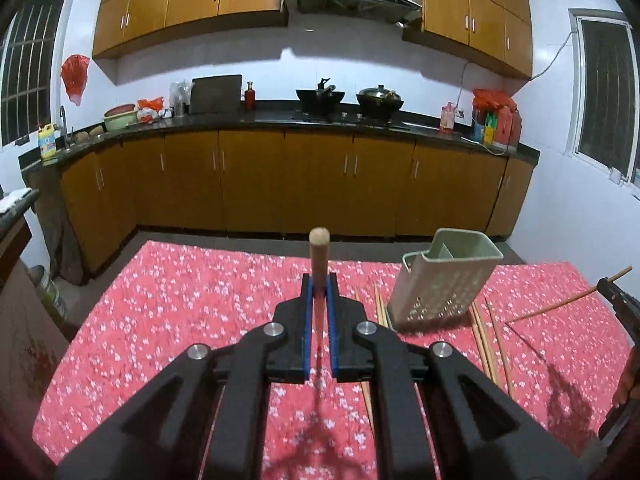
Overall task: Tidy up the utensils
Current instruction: 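Lift the left chopstick upright over the holder while the right tool does likewise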
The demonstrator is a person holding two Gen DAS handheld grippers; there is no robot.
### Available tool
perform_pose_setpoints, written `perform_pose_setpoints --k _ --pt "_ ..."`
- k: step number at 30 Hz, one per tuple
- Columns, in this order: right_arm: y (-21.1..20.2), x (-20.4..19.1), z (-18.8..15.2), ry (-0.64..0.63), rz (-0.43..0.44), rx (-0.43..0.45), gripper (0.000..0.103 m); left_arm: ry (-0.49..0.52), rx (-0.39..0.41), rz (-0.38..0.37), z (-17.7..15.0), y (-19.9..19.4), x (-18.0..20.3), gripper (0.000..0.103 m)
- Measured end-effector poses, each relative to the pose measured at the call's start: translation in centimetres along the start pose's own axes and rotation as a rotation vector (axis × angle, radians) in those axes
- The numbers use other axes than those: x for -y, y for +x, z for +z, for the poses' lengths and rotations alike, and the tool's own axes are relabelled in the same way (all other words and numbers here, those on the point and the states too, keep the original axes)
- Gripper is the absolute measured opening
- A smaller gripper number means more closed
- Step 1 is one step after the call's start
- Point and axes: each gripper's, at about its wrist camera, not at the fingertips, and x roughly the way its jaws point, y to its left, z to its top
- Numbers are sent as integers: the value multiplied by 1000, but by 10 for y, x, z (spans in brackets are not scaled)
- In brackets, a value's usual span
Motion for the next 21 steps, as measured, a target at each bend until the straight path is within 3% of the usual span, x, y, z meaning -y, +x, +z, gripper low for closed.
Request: perform_pose_setpoints --k 6,14,21 --pt "-2 -2 33 6 10 52 8 -12 34 -9 25 -3 -2 8" --pt "-35 -18 108 65 138 238 8 -43 200 -90 89 -39 11 8" --pt "-35 -47 120 60 258 267 8 -29 241 -196 109 -47 44 8"
